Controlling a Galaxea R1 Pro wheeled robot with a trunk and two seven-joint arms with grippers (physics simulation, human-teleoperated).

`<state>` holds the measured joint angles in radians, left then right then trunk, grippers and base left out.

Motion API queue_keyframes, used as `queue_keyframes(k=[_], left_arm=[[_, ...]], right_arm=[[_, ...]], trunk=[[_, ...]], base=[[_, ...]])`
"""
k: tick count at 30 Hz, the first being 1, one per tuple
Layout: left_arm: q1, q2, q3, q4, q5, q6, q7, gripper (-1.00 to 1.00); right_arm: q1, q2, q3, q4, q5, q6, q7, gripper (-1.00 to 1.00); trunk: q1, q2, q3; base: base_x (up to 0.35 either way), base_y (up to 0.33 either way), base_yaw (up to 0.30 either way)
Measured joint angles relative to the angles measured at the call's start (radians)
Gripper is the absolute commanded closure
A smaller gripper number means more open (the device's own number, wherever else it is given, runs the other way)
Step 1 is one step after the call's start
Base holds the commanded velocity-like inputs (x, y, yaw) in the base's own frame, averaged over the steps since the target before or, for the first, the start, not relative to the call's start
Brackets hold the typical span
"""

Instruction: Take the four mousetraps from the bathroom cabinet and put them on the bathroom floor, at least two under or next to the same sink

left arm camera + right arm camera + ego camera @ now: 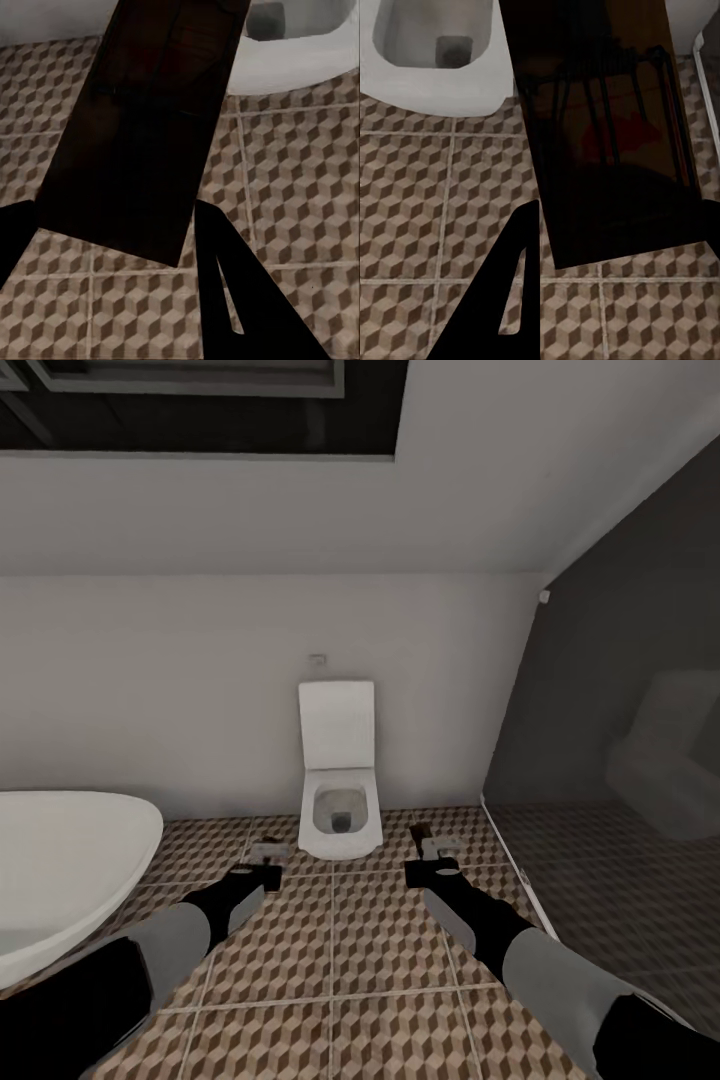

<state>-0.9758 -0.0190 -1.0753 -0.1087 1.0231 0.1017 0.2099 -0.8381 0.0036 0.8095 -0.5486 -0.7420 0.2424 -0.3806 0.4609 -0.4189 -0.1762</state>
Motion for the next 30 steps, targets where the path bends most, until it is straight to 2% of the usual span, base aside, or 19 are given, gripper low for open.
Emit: queue_keyframes(k=[3,7,12,30], left_arm=[[0.000,0.019,0.036,0.012,0.001,-0.089,-0.096,1.00],[-0.001,0.026,0.046,0.022,0.001,-0.117,-0.150,1.00],[0.002,0.027,0.047,0.025,-0.001,-0.132,-0.162,1.00],[0.007,0.016,0.045,0.020,-0.004,-0.135,-0.166,1.00]], right_arm=[[0.000,-0.004,0.000,0.003,-0.001,0.001,0.036,1.00],[-0.001,-0.011,0.000,0.007,0.001,0.001,0.097,1.00],[-0.001,-0.013,0.000,0.009,0.002,0.001,0.121,1.00],[0.000,-0.021,-0.003,0.007,0.003,0.006,0.116,1.00]], trunk=[[0.000,0.000,0.000],[0.000,0.000,0.000],[0.000,0.000,0.000],[0.000,0.000,0.000]], base=[[0.000,0.000,0.000],[0.000,0.000,0.000],[0.000,0.000,0.000],[0.000,0.000,0.000]])
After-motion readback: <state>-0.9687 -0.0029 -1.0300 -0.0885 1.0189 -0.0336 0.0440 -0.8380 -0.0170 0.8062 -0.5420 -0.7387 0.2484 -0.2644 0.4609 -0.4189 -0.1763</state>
